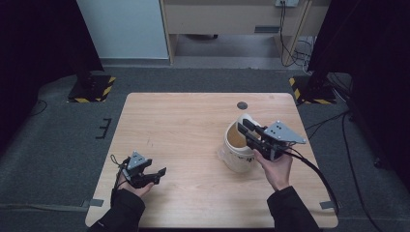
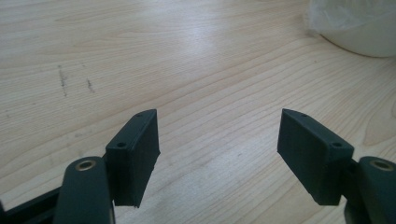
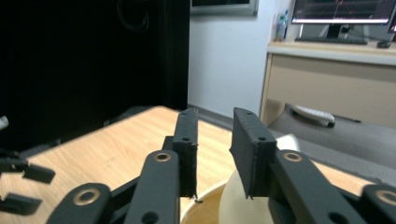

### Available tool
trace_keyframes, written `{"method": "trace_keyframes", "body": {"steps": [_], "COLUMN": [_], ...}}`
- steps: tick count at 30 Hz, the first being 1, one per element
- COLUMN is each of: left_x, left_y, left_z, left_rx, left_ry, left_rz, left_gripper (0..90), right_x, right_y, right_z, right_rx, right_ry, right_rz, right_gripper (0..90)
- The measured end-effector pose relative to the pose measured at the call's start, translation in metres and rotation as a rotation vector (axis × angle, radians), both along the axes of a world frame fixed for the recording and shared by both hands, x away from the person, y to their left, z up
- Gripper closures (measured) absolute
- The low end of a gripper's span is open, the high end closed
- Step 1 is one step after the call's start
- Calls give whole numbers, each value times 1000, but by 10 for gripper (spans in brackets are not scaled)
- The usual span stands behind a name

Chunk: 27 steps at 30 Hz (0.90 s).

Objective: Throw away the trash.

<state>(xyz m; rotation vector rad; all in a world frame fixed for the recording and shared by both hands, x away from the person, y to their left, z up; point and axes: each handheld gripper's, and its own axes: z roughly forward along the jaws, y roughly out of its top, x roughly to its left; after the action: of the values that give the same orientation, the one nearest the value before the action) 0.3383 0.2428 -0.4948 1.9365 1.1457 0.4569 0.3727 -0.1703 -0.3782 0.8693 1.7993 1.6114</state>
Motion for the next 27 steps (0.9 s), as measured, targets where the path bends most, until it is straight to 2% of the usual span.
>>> {"method": "trace_keyframes", "body": {"steps": [2,6,10,15,22,24,27], "left_x": [0,1,3,4,8,9,12], "left_y": [2,7,9,13,23,26,31], "left_z": [0,0,-1,-2,-6,-8,-10], "left_rx": [-5,-2,2,26,47,54,71], "left_ry": [-2,1,-2,-8,4,13,27], "left_rz": [6,5,8,1,22,27,34], "left_gripper": [286,264,240,222,196,190,184], "right_x": [-3,-12,-19,-22,-17,-15,-12], "right_y": [-6,-29,-60,-95,-128,-131,-134], "right_z": [6,16,10,-19,-66,-74,-94], "right_rx": [21,84,95,94,53,45,-4], "right_ry": [-19,-27,-18,67,220,244,302], "right_rz": [-7,-49,-119,-188,-267,-275,-284], "right_gripper": [679,597,543,495,378,357,345]}}
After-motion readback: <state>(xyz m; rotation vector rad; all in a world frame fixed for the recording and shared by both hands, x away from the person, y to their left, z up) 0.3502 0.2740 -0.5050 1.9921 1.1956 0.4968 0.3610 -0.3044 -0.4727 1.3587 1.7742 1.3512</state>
